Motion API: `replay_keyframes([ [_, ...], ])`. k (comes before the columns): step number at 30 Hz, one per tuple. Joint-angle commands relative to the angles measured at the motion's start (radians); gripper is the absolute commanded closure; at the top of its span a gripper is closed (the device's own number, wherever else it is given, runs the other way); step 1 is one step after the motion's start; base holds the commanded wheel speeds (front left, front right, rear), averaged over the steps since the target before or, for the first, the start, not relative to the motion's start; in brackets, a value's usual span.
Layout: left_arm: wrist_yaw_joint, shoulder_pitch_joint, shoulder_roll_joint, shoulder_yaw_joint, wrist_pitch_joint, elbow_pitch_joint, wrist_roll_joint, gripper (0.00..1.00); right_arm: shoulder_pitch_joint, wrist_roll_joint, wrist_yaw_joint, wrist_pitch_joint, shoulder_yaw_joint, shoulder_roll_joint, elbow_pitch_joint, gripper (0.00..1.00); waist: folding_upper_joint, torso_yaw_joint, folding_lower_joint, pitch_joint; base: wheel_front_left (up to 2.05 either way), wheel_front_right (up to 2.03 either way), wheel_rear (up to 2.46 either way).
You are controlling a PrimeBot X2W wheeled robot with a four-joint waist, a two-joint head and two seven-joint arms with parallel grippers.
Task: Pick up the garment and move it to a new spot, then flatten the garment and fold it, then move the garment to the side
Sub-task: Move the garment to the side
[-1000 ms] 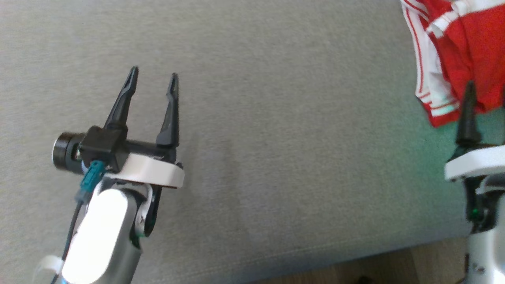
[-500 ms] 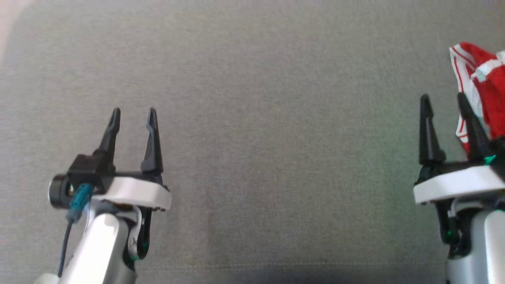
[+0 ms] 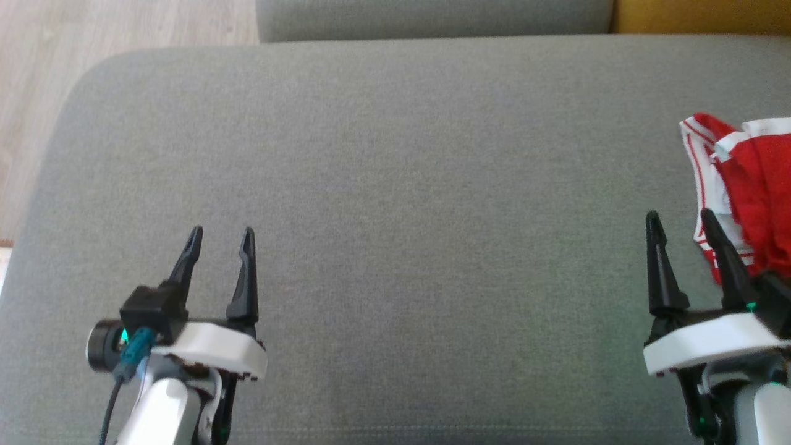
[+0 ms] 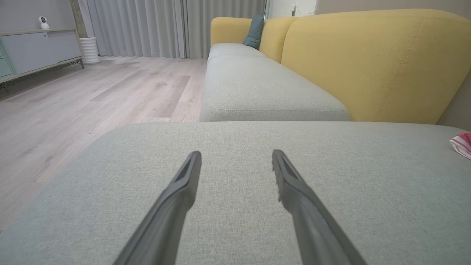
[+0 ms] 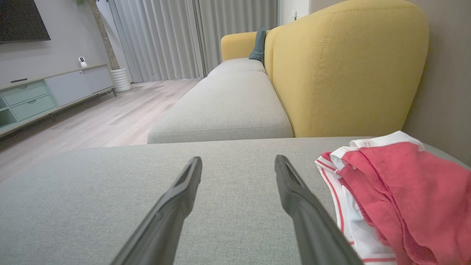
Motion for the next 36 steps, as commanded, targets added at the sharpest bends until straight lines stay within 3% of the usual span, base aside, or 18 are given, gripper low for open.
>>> replay_keyframes([
  [1,0.001,-0.021,0.023,0.036,-0.012,-0.022,-0.008,0.0,-0.01,0.006,-0.001,0.004,0.019,-0.005,-0.041,0.0,-0.0001,-0.006,0.0001,-0.018,0.0,0.0,0.0],
  [13,0.005,0.029,0.03,0.029,0.0,-0.015,-0.026,0.0,0.052,0.03,-0.001,0.018,0.021,-0.004,-0.053,0.0,-0.0001,-0.021,0.0001,-0.08,0.0,0.0,0.0],
  [36,0.018,0.022,0.034,0.002,0.015,-0.027,-0.028,0.0,0.055,0.035,-0.001,0.034,0.024,-0.004,-0.07,0.0,-0.0001,-0.016,0.0001,-0.079,0.0,0.0,0.0],
])
